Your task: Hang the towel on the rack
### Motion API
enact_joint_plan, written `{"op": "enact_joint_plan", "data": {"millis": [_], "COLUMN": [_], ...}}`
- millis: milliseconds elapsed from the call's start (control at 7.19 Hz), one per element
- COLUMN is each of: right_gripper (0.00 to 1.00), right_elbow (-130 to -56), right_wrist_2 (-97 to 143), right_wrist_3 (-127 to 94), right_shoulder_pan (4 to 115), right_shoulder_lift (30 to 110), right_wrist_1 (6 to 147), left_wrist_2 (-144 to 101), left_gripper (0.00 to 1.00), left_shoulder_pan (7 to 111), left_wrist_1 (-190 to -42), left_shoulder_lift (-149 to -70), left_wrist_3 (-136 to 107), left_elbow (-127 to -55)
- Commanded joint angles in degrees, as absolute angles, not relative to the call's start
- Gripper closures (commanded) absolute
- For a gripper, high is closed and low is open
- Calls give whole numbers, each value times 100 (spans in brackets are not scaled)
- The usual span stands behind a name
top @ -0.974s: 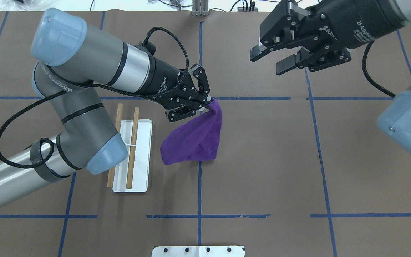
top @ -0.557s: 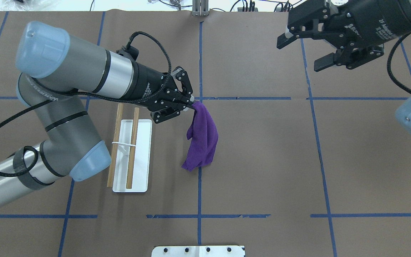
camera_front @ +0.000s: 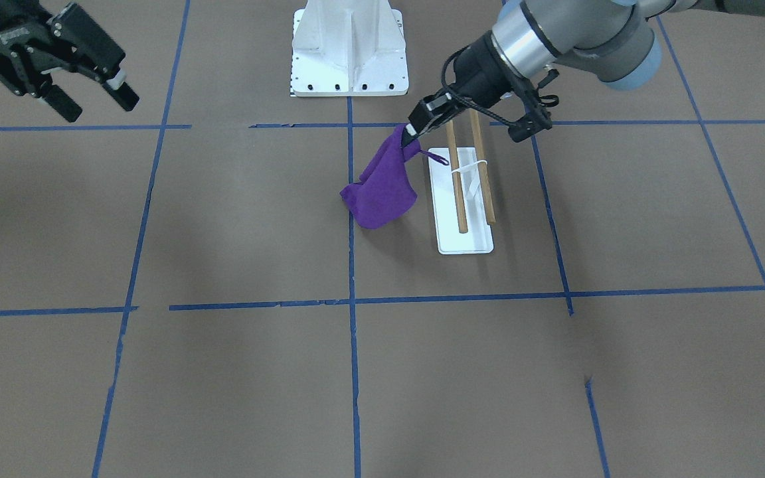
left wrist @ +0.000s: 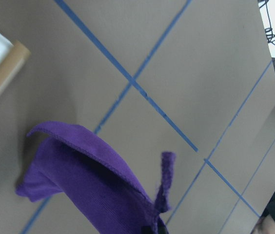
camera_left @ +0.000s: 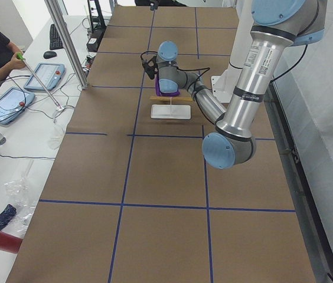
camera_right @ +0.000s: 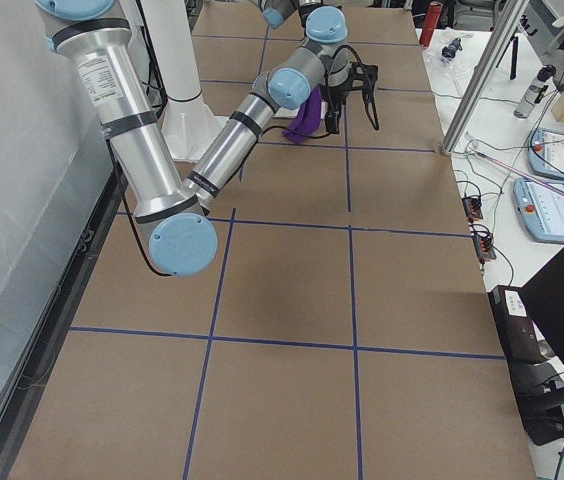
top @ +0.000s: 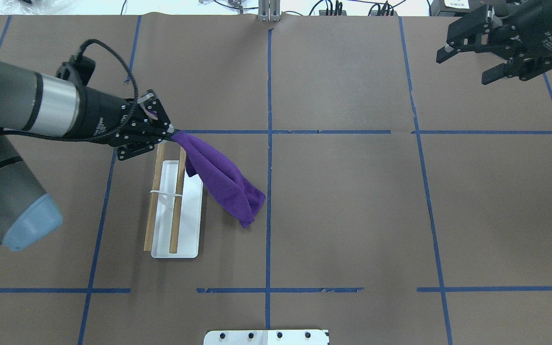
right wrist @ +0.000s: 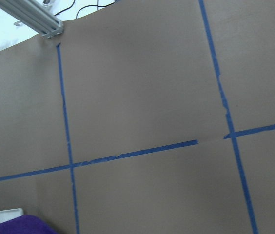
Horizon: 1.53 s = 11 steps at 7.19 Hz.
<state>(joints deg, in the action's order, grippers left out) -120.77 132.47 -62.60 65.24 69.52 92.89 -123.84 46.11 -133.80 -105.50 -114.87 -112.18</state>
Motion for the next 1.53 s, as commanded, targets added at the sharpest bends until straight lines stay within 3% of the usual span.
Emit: {"op": "enact_joint_plan", "data": {"millis": [0,417,835,1113,1252,1391], "right_gripper": [0,0,0,0,0,0], "right_elbow": [-11778,-11742,-11742,-11760,-11760,-11742], "right_wrist_2": [12852,12849,12858,12850,12850,12832], "right_wrist_3": [-5253,-5010,-4781,-4773,-4772,-4772], "right_shoulder_pan": [6644,6723,6767,6829,6864,6864], "right_shoulder_lift": [7381,7715,7822,7822,7822,7831], "right_wrist_1": [9290,9255,9255,9255,9255,9255], "left_wrist_2": [-12384,-12393,-12393,-12393,-12375,-12375], "left_gripper": [100,100,100,46,3,0], "left_shoulder_pan": [4842,5079,5054,5027,5027,5045], "left_wrist_1": [-13394,-13403,-13403,-13403,-13395,-13395], "left_shoulder_lift": [-9435,-8755,-8753,-8789,-8789,-8789], "left_wrist_3": [-10516,-9757,-9712,-9712,-9703,-9694], "left_elbow": [-11574,-11610,-11418,-11137,-11075,-11048]}}
